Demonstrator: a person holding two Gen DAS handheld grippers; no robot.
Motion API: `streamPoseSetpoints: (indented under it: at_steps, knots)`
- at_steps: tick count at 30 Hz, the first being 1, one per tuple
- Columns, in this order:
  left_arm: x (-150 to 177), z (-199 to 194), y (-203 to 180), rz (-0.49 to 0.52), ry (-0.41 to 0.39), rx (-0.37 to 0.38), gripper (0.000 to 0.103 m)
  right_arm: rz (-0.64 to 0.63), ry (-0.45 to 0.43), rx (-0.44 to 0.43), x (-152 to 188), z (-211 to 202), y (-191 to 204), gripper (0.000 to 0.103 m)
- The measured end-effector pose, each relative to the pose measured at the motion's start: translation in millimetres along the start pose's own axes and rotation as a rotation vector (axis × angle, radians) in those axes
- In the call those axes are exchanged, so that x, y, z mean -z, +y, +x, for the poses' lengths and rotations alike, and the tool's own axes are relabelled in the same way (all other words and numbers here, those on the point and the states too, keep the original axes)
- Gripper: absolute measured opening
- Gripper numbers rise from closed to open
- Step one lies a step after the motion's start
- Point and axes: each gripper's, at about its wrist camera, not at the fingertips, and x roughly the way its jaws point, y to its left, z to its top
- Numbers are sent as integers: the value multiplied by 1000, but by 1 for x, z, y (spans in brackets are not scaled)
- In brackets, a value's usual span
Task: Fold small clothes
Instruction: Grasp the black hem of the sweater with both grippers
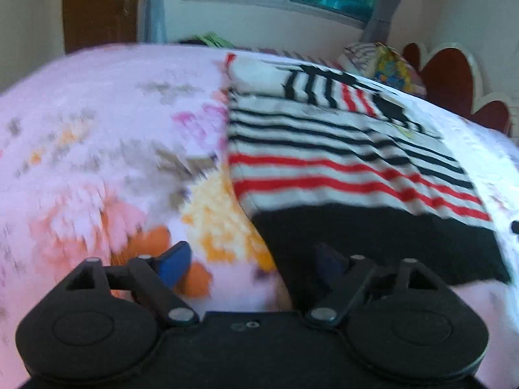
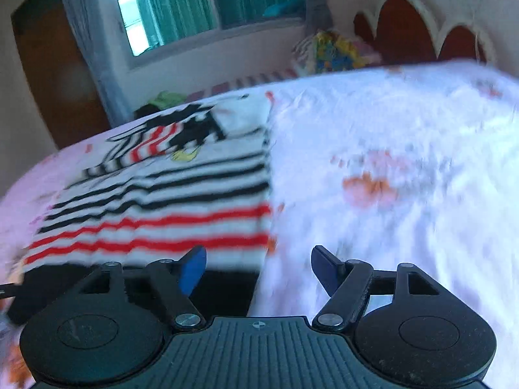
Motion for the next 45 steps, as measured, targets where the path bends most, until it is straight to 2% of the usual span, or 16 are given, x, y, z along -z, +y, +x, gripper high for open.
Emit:
streamPoseSetpoints:
  at_steps: [6,10,16,20,21,22,24,26,28,30,32,36,37,40,42,45]
  knots:
    - [14,1,11,-202,29,158,65,151,68,-102,14,-9,-14,56]
    - [11,19,20,-314,63,343,56,270,124,-156,18,3,-29,53]
    - [8,39,25,-418,52,413,55,332,182,-244,8,20,-34,53]
    - [3,47,23,-437,56,420,48,357,186,-270,3,31,-31,51]
    - [2,48,22,-436,58,418,46,367,192,-279,3,33,-30,47]
    - [1,49,21,-435,60,420,45,365,204,-291,2,36,-28,32]
    - [1,47,18,-415,62,410,42,356,242,-321,6,42,-23,19]
    - [2,46,16,-374,60,390,35,319,252,-314,10,45,-18,13]
    - [2,47,19,-355,66,365,21,334,245,-302,10,45,-20,7]
    - [3,48,27,-363,78,359,9,333,228,-300,9,41,-21,6]
    - [2,42,32,-370,62,366,8,303,197,-308,5,32,-19,6]
    - [5,6,36,-349,-91,382,8,245,72,-366,-3,-5,-21,5]
    - [9,6,40,-361,-91,359,8,239,75,-349,0,-6,-25,5]
    - [19,31,44,-396,6,323,8,234,212,-239,17,22,-34,5]
    - [21,34,42,-406,-2,327,8,270,188,-263,19,21,-36,5]
    - [19,35,43,-407,3,333,8,229,175,-257,16,19,-26,5]
